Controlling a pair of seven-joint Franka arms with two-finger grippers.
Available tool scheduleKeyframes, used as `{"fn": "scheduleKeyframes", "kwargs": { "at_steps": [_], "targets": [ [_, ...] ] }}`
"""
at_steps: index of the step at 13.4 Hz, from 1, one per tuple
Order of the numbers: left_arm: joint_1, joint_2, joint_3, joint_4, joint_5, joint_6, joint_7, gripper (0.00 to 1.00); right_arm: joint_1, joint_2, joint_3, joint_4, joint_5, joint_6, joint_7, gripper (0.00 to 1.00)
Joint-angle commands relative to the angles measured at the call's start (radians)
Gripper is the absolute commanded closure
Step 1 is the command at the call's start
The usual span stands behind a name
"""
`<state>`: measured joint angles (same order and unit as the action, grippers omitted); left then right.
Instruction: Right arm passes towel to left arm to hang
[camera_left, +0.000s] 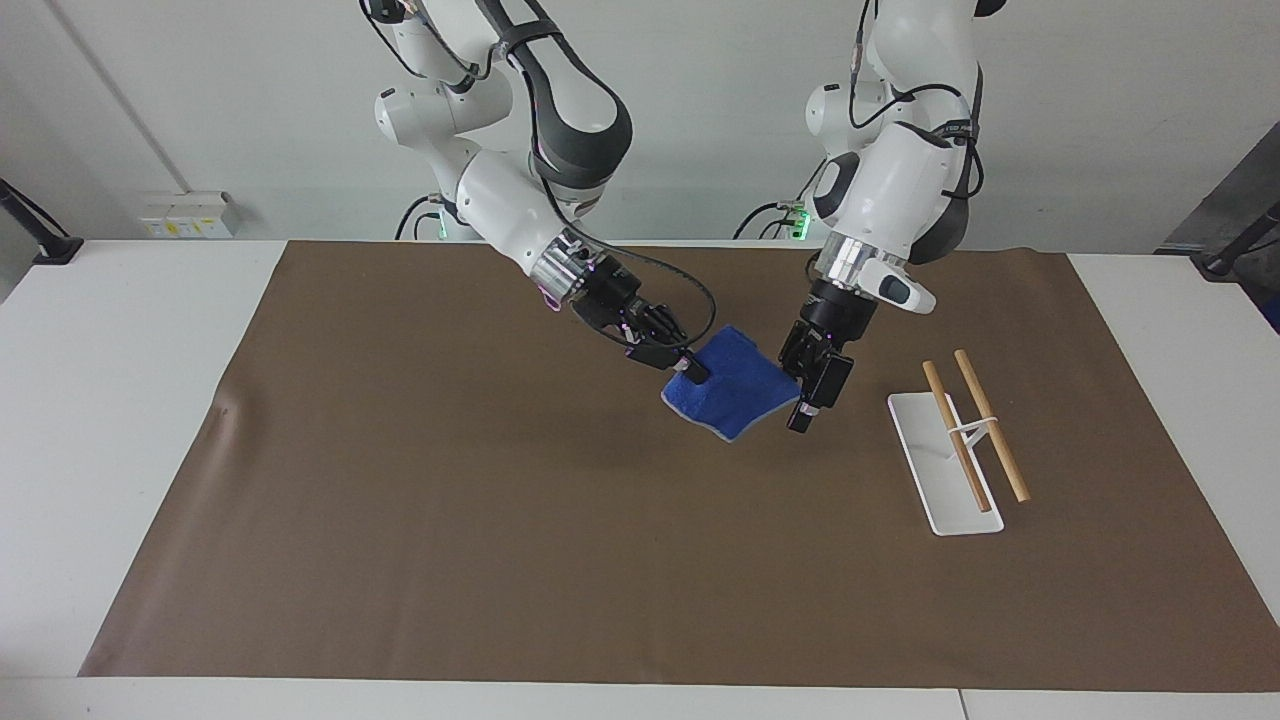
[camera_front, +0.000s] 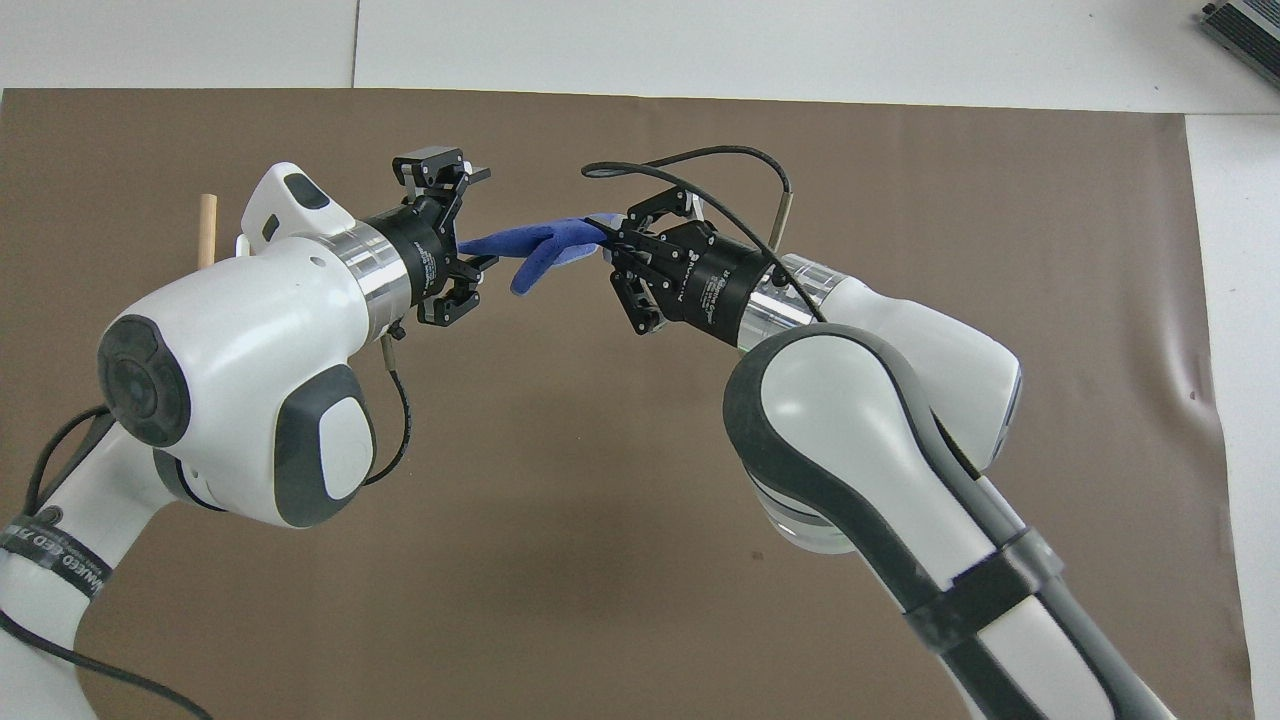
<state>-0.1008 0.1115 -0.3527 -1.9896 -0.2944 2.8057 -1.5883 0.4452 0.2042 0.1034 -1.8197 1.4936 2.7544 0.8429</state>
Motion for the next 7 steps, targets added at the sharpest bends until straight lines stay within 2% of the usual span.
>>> {"fn": "scheduleKeyframes", "kwargs": {
  "at_steps": [1, 4, 5, 7],
  "targets": [
    [-0.01, 0.002, 0.005, -0.008, -0.009, 0.017, 0.025, 0.64, 0.004, 0.011, 0.002, 0.017, 0.024, 0.021, 0.015, 1.0],
    [-0.01, 0.002, 0.005, -0.008, -0.009, 0.014, 0.027, 0.96, 0.004, 0.011, 0.002, 0.016, 0.024, 0.021, 0.012, 1.0],
    [-0.01, 0.002, 0.005, -0.008, -0.009, 0.012, 0.028, 1.0, 0.004, 0.011, 0.002, 0.014, 0.024, 0.021, 0.012, 1.0],
    [-0.005, 0.002, 0.005, -0.008, -0.009, 0.017, 0.033, 1.0, 0.004, 0.011, 0.002, 0.013, 0.023, 0.021, 0.01, 1.0]
  ]
}}
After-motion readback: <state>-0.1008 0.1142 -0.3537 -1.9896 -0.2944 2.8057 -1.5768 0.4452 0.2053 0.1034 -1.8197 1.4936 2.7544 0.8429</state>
